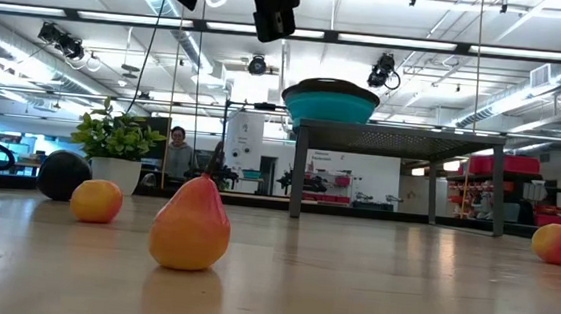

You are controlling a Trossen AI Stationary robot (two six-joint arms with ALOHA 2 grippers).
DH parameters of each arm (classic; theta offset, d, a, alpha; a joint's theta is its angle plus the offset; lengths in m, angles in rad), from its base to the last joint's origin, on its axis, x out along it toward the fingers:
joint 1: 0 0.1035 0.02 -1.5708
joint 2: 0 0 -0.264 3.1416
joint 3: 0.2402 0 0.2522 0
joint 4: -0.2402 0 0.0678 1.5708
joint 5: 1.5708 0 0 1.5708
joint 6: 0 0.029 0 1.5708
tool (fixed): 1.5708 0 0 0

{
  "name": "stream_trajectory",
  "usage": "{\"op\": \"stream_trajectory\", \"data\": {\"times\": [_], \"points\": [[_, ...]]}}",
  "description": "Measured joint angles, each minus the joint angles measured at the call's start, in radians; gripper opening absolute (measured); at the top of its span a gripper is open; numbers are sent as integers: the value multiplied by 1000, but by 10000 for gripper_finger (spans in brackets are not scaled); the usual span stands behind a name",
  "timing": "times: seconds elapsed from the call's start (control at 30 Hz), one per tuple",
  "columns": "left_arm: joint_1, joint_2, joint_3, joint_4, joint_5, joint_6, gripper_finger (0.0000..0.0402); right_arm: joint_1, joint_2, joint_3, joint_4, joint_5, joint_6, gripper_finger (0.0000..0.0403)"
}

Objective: Pick & Place Fruit
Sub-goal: Put the kiwi into the strainer bowl

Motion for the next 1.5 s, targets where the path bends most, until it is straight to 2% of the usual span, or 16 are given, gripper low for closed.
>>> {"op": "stream_trajectory", "data": {"times": [0.3,0.37,0.5,0.6,0.73,0.8,0.9,1.0,1.13,1.2,1.33,1.5], "points": [[62,-2,1,-44,6,82,348,56,1,-4,-185,-13,286,237],[80,-2,1,-88,14,126,359,69,1,-4,-255,-50,380,238],[101,-2,2,-259,1,259,365,89,-17,-4,-400,-278,556,238],[100,-2,2,-452,-71,398,366,87,-53,-4,-440,-497,657,238],[96,-2,2,-694,-237,520,366,53,-112,-4,-325,-754,822,238],[97,-2,1,-776,-321,518,366,8,-138,-4,-183,-808,899,238],[97,-2,1,-839,-413,493,366,-95,-163,-3,62,-764,967,238],[96,-2,1,-835,-445,456,366,-220,-180,-1,210,-608,969,238],[90,-2,1,-791,-478,404,366,-395,-186,-1,178,-289,946,238],[83,-2,1,-768,-500,379,366,-483,-186,-1,137,-185,945,238],[71,-2,1,-722,-545,348,366,-643,-171,-1,16,-107,925,238],[65,-2,1,-687,-592,324,366,-782,-124,-2,-80,-111,884,238]]}}
